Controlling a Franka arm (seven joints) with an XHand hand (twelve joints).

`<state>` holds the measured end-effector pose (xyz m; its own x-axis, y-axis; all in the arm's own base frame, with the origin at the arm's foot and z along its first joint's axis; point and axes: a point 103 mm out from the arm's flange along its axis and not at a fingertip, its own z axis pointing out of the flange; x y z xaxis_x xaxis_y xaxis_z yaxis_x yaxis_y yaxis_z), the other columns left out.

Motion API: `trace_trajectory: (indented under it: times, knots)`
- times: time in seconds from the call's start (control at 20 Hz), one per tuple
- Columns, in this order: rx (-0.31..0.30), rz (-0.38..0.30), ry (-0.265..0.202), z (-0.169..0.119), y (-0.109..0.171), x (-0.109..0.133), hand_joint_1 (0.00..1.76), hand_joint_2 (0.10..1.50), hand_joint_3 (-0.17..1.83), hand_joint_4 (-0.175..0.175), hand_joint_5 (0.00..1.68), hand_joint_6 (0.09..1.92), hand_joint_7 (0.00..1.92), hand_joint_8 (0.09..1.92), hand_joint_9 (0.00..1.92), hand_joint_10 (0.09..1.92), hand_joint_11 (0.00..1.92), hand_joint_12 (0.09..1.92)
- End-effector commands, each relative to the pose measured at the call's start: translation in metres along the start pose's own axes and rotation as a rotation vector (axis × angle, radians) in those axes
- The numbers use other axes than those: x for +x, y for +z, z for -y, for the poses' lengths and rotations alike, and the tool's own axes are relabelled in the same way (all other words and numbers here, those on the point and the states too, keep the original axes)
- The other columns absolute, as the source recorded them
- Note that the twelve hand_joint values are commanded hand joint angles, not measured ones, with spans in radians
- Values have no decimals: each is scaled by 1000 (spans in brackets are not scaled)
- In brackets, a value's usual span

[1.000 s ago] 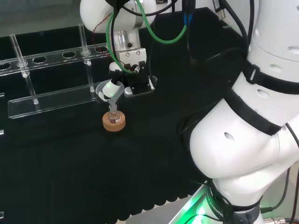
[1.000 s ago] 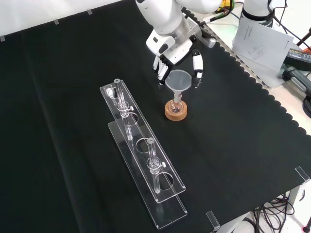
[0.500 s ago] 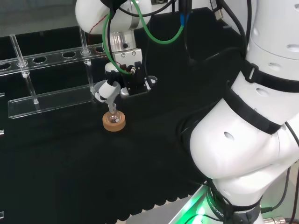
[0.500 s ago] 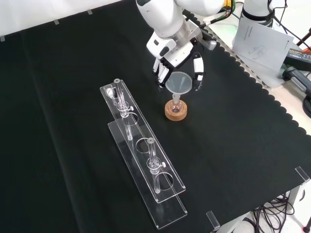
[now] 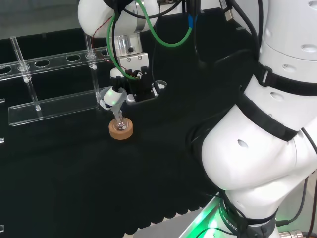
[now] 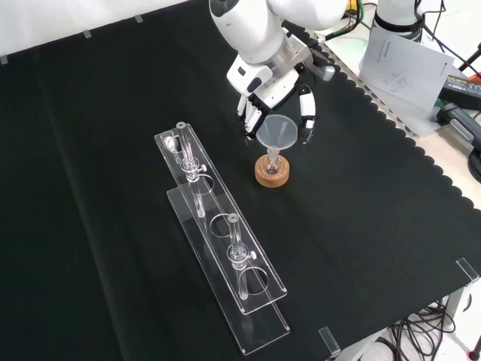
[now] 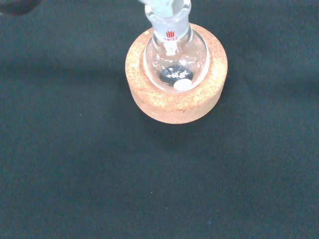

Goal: Place the funnel on the round-bottom flask.

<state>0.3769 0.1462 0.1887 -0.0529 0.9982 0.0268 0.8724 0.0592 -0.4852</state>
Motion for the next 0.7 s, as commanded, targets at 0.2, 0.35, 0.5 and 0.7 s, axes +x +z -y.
trace_trajectory:
  times: [0.2, 0.35, 0.5, 0.7]
  knots:
    - [26, -12, -4, 1, 4, -2, 574, 715, 442, -68, 389, 458, 371, 789, 685, 629, 497, 1363]
    - [33, -7, 0, 1, 6, -4, 534, 691, 383, -64, 374, 281, 244, 765, 538, 683, 431, 1405]
    - [31, -7, 3, 2, 7, -6, 521, 686, 359, -63, 375, 213, 200, 753, 490, 698, 407, 1415]
    - [18, -10, -1, 5, 9, -9, 513, 689, 342, -63, 375, 170, 158, 741, 461, 700, 377, 1429]
